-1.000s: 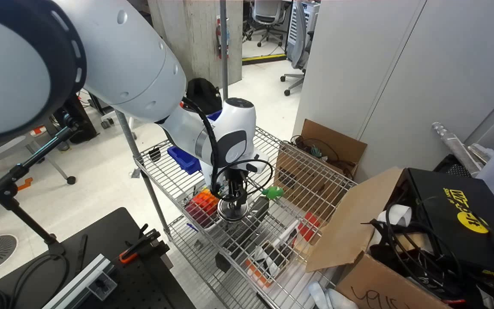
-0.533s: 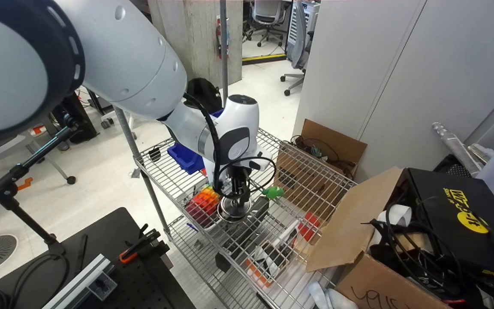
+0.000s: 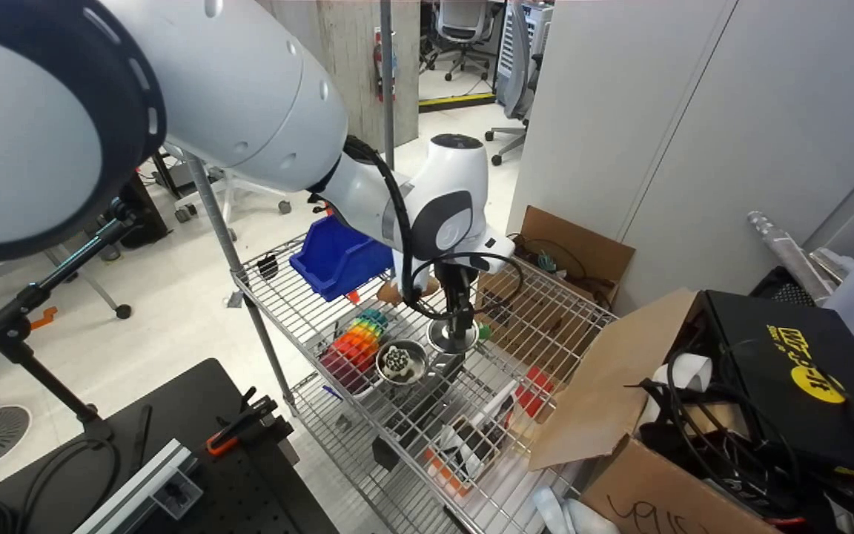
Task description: Take the lid off of the pot
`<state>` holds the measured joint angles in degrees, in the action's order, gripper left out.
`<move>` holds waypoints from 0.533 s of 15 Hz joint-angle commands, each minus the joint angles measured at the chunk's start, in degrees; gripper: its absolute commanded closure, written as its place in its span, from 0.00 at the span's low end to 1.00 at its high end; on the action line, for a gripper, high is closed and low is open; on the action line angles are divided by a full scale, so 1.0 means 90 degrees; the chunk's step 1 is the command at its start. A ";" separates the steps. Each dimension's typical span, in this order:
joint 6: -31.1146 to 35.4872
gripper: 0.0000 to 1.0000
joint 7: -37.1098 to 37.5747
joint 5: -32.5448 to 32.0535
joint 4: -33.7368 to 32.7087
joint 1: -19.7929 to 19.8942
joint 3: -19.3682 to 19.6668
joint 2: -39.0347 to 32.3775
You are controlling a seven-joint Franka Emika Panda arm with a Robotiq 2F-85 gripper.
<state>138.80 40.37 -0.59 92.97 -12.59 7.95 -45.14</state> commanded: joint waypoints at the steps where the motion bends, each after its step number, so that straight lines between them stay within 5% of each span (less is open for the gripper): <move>1: -0.0564 0.62 0.0347 0.0042 -0.0925 0.0205 0.0187 -0.0570; 8: -0.1204 0.62 0.0605 0.0103 -0.1734 0.0872 0.0345 -0.1331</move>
<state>131.63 44.24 -0.52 82.41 -6.24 10.59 -53.42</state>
